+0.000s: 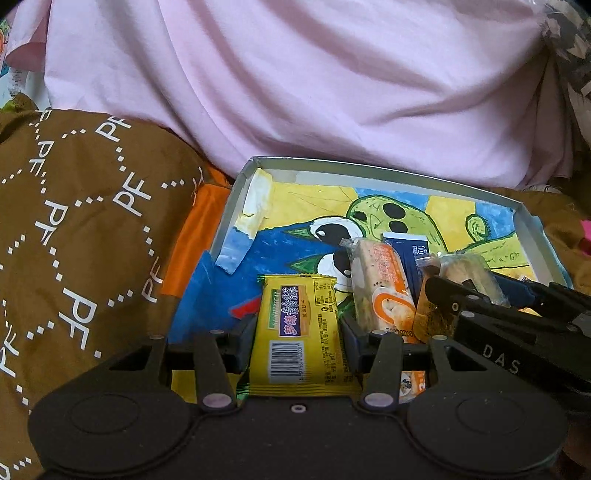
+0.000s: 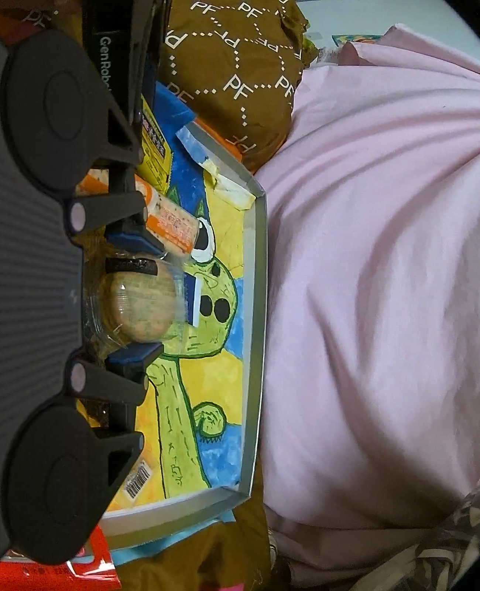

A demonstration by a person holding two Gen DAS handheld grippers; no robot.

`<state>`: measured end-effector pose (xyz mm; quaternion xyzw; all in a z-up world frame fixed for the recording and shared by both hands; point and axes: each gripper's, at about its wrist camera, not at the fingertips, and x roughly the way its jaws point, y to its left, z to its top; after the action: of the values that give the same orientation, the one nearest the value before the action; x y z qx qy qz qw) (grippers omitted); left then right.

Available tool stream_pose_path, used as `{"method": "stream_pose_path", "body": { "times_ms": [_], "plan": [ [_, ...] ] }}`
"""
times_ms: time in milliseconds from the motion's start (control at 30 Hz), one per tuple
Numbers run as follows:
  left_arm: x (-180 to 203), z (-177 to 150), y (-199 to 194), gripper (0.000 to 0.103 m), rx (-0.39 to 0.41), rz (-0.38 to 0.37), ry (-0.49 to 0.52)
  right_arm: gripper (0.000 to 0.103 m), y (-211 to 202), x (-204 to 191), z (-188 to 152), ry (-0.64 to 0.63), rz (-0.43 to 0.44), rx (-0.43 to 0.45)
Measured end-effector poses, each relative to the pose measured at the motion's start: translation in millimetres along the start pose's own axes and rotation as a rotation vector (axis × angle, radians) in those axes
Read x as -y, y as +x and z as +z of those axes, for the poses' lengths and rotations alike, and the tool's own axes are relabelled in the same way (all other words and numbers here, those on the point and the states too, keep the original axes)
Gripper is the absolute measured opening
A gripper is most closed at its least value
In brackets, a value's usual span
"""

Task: Organize snacks
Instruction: 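Carry the wafer bar and cookie pack over the tray with both tools, then lower both packs into the tray and open both tools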

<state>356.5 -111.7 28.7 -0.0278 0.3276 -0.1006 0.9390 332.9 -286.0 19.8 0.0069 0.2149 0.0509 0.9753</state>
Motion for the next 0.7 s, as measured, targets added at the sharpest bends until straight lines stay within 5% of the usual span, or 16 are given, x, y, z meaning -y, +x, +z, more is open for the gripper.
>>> {"method": "stream_pose_path", "body": {
  "times_ms": [433,700],
  "plan": [
    [-4,0,-3,0.059,0.0,-0.018,-0.028,0.066,-2,5,-2,0.023,0.002,0.003],
    [-14,-1,-15,0.07,0.036,-0.012,-0.097,0.082,-11,8,1,0.033,-0.003,0.035]
  ]
}}
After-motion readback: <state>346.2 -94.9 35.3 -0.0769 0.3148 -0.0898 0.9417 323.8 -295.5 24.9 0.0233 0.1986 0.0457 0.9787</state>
